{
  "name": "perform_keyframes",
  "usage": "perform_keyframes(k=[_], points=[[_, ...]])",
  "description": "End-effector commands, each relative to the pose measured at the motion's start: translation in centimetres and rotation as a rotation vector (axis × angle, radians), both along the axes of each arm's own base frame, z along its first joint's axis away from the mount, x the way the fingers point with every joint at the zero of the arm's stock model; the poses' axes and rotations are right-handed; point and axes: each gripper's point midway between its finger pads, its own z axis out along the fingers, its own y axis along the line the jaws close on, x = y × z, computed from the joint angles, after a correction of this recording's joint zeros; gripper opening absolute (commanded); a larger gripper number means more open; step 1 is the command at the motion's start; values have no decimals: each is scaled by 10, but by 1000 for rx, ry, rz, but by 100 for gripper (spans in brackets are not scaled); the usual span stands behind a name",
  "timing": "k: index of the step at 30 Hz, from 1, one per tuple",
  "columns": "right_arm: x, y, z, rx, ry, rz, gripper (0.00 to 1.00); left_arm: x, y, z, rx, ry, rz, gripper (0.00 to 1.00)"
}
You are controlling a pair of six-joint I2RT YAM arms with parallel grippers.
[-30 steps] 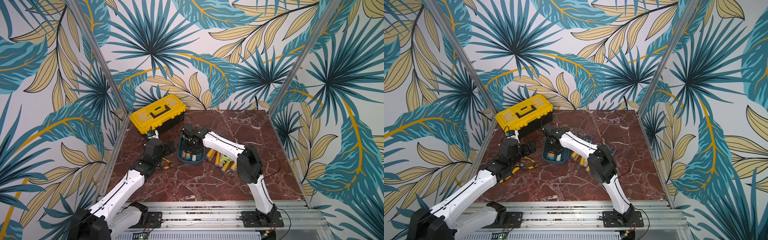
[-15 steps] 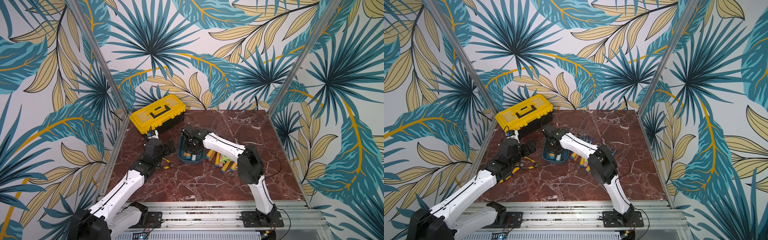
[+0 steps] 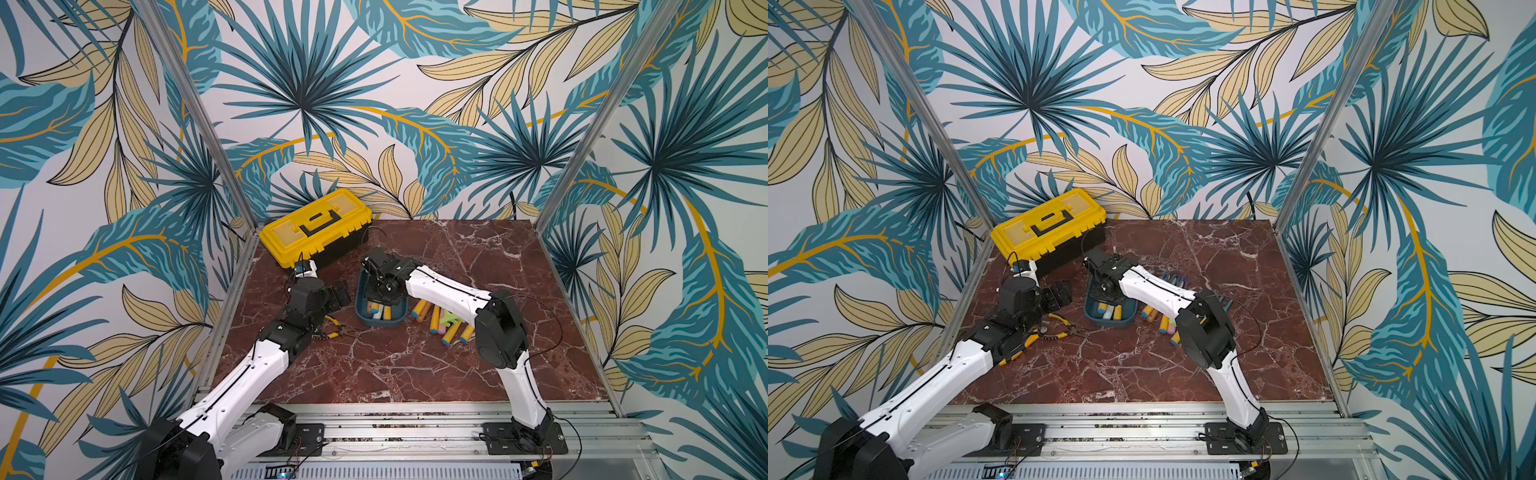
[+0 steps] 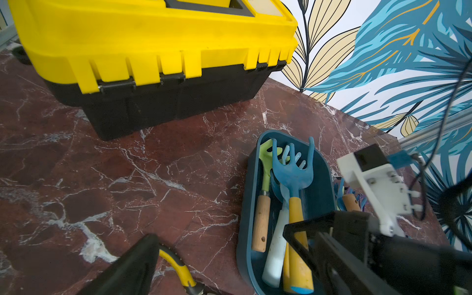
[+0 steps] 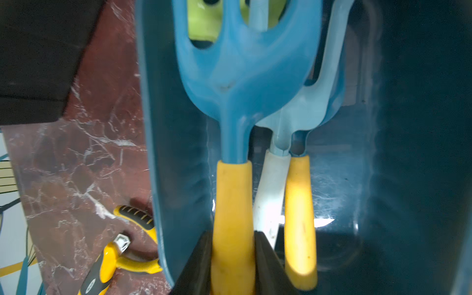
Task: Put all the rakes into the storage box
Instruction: Adjust the rake in the storage box.
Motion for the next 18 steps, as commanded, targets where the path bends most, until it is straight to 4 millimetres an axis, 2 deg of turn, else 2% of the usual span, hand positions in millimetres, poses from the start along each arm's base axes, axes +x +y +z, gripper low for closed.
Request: perform_keyframes(k=[1, 2, 5, 10, 14, 18], points=[[-1, 11, -6, 27, 11, 25, 38, -3, 5, -2, 7, -8, 9, 100], [-2, 10, -3, 28, 7, 25, 38, -3, 5, -2, 6, -8, 7, 100], [-6, 4, 12, 39, -18, 31, 56, -3, 4, -2, 2, -8, 2, 100], [-16, -8, 49, 68, -85, 66, 66, -2, -10, 0, -20, -9, -68, 100], [-23, -32, 78, 57, -157, 81, 83, -1, -25, 0, -54, 7, -142, 100], [-30, -67, 91, 43, -214, 89, 95, -2, -45, -3, -93, 27, -230, 100]])
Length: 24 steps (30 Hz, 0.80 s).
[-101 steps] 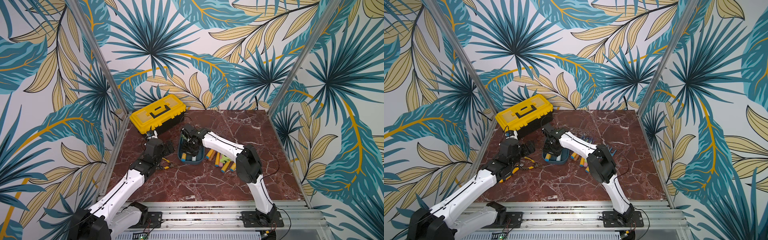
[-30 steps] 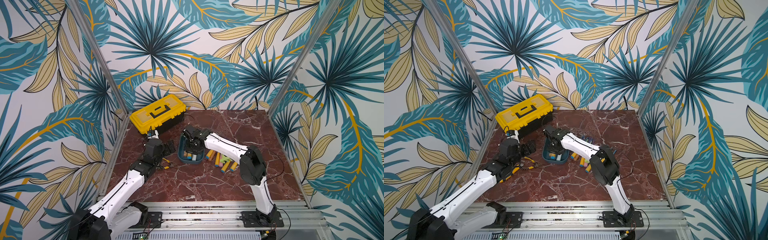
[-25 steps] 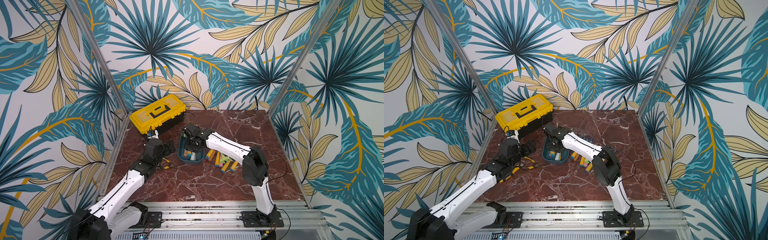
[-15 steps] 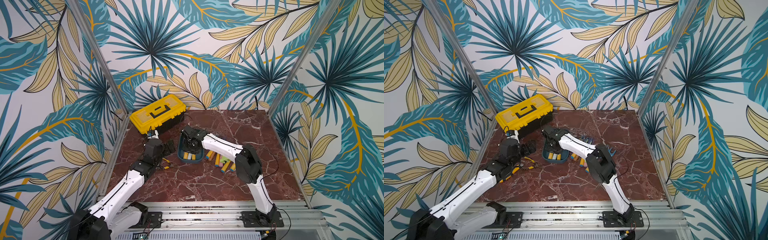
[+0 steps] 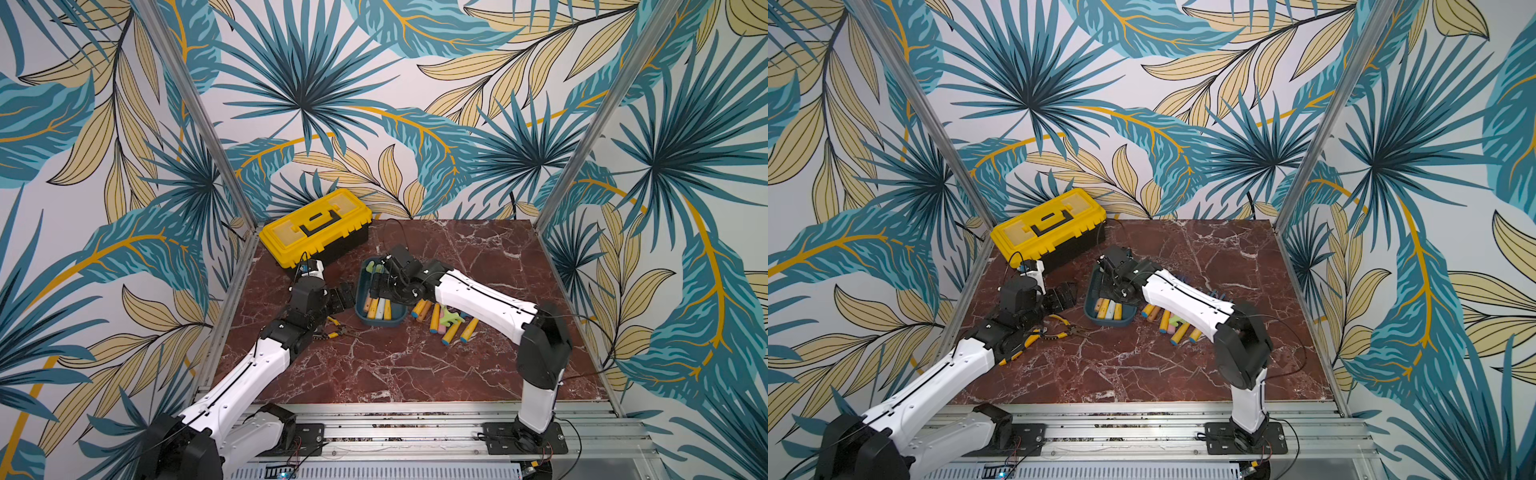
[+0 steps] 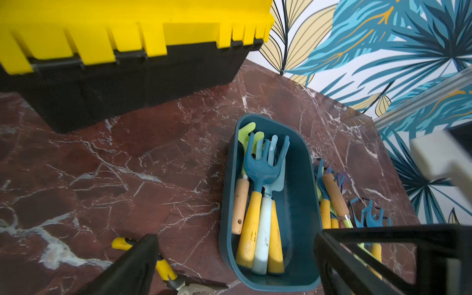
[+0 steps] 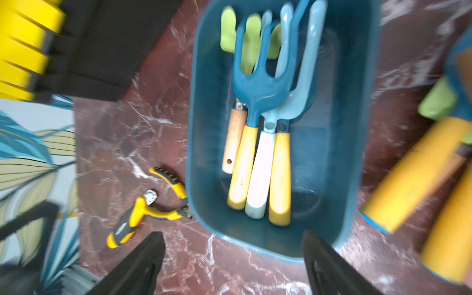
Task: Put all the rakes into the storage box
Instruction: Adjust the rake in the storage box, then pick up the rake at the center of the board.
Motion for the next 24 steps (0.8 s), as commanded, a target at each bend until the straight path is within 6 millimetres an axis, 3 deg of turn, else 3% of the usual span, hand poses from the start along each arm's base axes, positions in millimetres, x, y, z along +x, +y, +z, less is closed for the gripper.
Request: perform_keyframes(k=[1, 9, 11, 14, 19, 24], points=[[1, -35, 1, -53, -52, -1, 98, 1, -24, 5, -48, -8, -114, 100], [-6, -141, -1, -98, -85, -111, 99, 5, -75, -2, -53, 48, -251, 100], [-7, -159, -4, -97, -84, -125, 99, 9, -83, -5, -44, 67, -254, 100], [-8, -169, -11, -109, -66, -95, 99, 17, -92, -11, -41, 106, -265, 100], [-13, -184, -27, -166, -14, -93, 93, 24, -90, -17, 14, 131, -258, 100], [-30, -221, -40, -224, 35, -231, 87, 20, -82, -19, 61, 126, -255, 100]])
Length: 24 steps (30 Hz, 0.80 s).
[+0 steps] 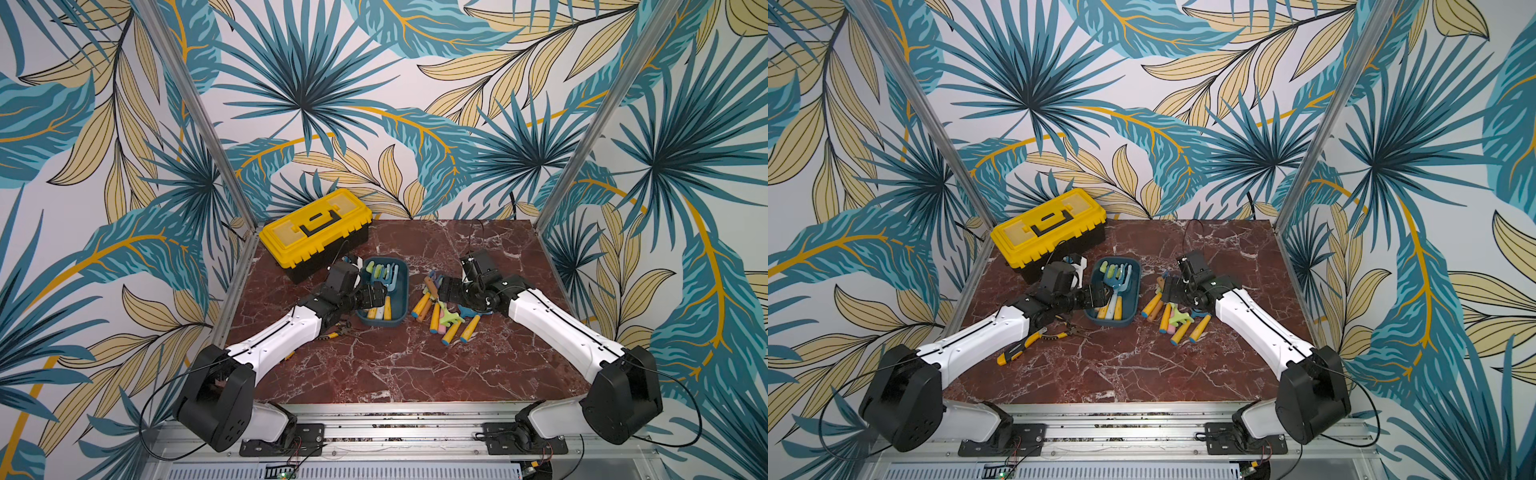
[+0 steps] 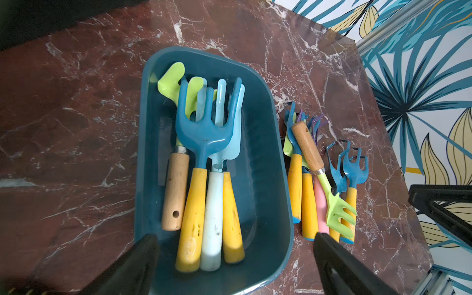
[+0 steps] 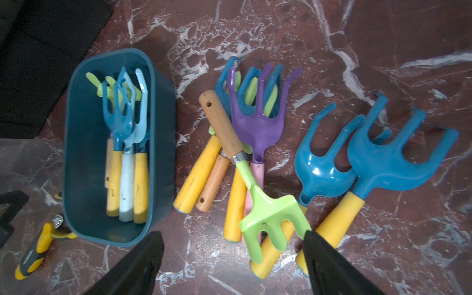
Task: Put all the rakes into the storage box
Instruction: Pick up the rake at the center of the board.
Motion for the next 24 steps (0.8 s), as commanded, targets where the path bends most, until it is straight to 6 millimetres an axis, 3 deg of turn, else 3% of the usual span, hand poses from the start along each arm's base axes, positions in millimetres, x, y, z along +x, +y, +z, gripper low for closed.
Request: perform_keyframes(k=[1, 4, 10, 16, 24], points=[[-24, -34, -19, -63, 67, -106, 85, 1, 8, 12, 50, -44, 2, 100], [-39, -55, -33, -68, 92, -216, 78, -2, 17, 9, 84, -72, 19, 100], [-52, -72, -64, -43, 185, -377, 67, -7, 28, 18, 104, -117, 41, 100], [-51, -71, -96, -64, 302, -437, 58, -13, 38, 29, 95, -166, 76, 100], [-39, -66, -118, -89, 376, -454, 54, -12, 47, 34, 115, -192, 116, 100]])
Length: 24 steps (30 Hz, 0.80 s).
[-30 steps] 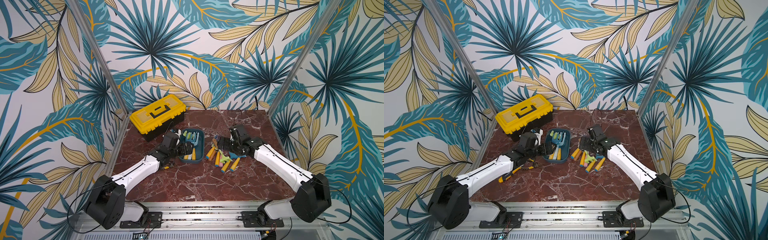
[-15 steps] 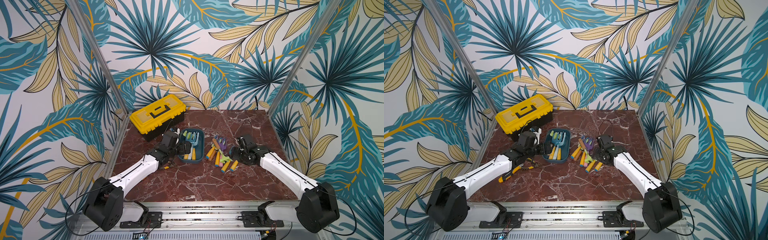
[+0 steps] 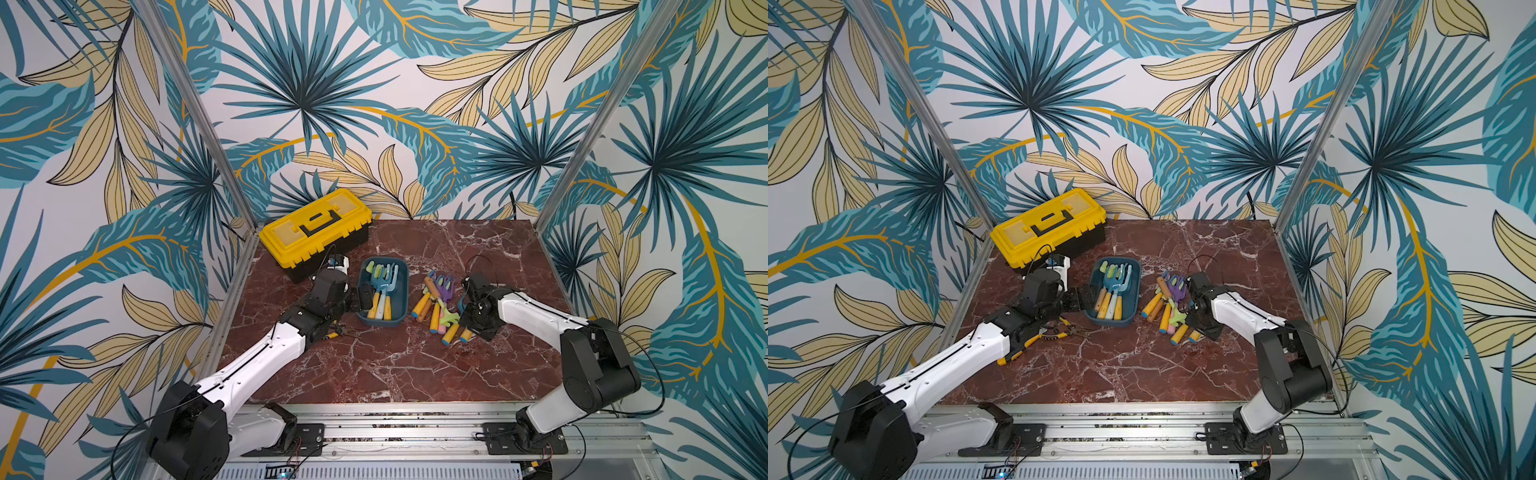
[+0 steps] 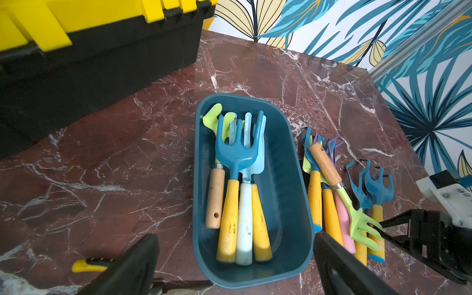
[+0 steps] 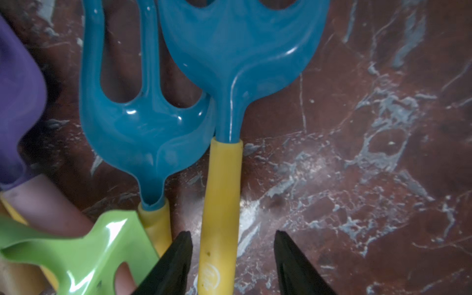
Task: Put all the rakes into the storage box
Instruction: Pick up the rake at the center of the board.
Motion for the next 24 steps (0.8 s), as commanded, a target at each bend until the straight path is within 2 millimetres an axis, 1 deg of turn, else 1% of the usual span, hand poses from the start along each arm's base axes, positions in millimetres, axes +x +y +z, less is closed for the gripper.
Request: perform_keyframes(k=[1, 3, 5, 7, 10, 12, 14, 15, 17, 18, 21, 24], points=[[4, -1, -5, -4, 24, -34, 54, -1, 6, 0, 20, -23, 14, 100], [5, 2, -11, -3, 42, -34, 53, -1, 6, 0, 19, -23, 13, 100], [4, 3, -16, 3, 63, -39, 49, -1, 6, -1, 20, -22, 13, 100], [0, 2, -21, 3, 77, -53, 45, -1, 6, -1, 20, -22, 14, 100], [-8, 0, -23, 2, 85, -63, 43, -1, 5, -1, 18, -22, 13, 100], [-12, -1, -22, 2, 86, -64, 38, 0, 5, -2, 17, -21, 12, 100], [-14, -2, -19, 6, 77, -64, 30, 0, 5, -2, 16, -19, 11, 100], [-14, -2, -17, 10, 69, -65, 26, -1, 5, -3, 17, -17, 9, 100], [-14, -3, -9, 15, 48, -70, 25, -1, 5, -2, 17, -20, 10, 100], [-14, -2, -4, 19, 32, -67, 21, -1, 6, -1, 18, -22, 12, 100], [-11, -3, 15, 23, -13, -57, 19, -2, 7, 1, 17, -28, 16, 100], [-6, 2, 37, 34, -66, -20, 16, -2, 9, 2, 20, -36, 26, 100]])
